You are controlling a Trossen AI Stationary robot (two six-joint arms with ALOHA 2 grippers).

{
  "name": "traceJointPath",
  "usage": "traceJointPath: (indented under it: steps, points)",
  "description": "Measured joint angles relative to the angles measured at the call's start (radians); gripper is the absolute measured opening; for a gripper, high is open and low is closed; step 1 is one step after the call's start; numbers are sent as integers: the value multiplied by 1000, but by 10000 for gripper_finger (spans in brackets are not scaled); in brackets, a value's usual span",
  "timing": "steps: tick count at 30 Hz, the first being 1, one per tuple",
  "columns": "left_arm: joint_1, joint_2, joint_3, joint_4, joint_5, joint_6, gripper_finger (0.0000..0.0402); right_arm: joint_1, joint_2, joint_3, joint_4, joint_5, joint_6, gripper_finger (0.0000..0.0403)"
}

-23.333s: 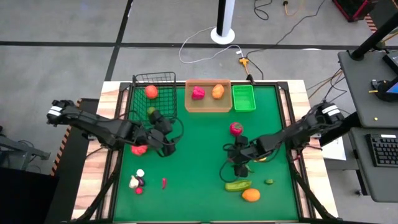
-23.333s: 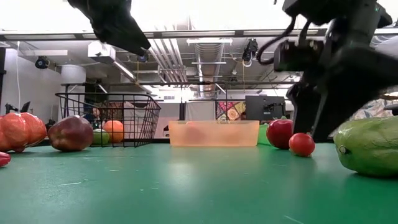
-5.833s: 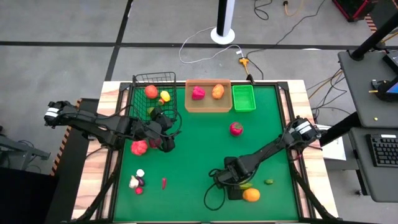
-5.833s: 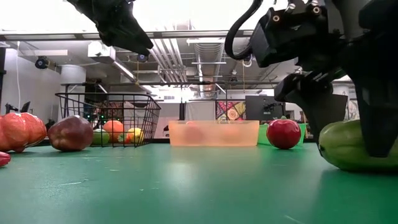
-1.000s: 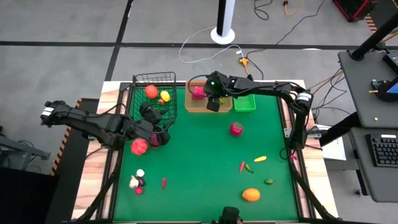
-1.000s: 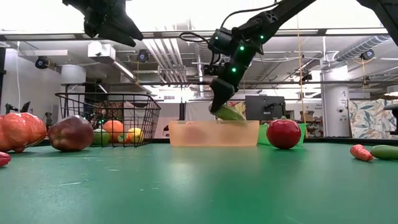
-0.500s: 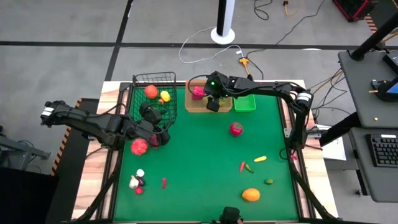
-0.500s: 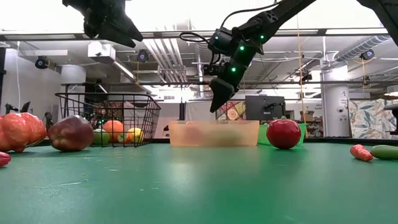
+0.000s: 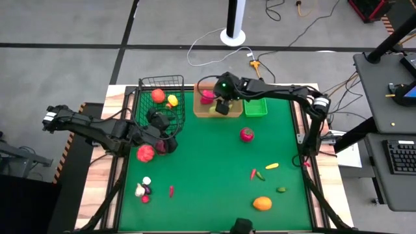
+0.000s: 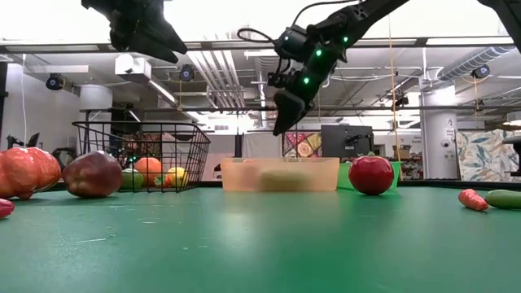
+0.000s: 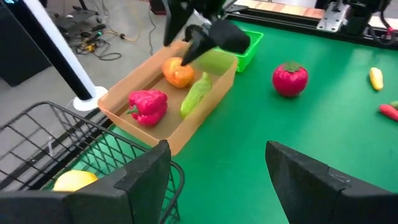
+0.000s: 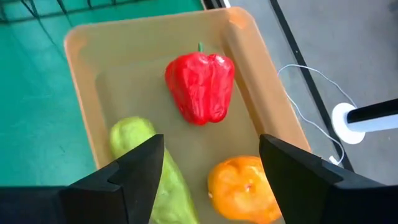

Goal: Sort produce into baskets
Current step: Put the red chili pepper into the green basket

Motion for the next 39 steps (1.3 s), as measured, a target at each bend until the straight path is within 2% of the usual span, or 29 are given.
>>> traceJointPath:
  steps: [6, 10, 20, 25, 27, 34, 39]
  points:
    - [0, 11, 0, 0, 11, -12, 245, 19, -82, 0, -52, -11, 52, 245]
    - [0, 32, 0, 1, 62, -27, 245, 56, -136, -8, -94, -13, 82, 242]
    - [0, 135, 0, 3, 146, -52, 245, 231, -250, -52, -136, -11, 159, 245]
    - [0, 171, 28, 0, 257, -68, 245, 323, -314, -116, -127, -1, 218, 242]
    - [-1, 184, 53, -13, 307, -82, 245, 361, -342, -151, -116, 35, 245, 244]
    - [-27, 257, 175, -186, 363, -206, 245, 490, -437, -258, -90, 152, 323, 253]
    - [-70, 335, 290, -392, 386, -429, 245, 553, -500, -326, -72, 172, 379, 252]
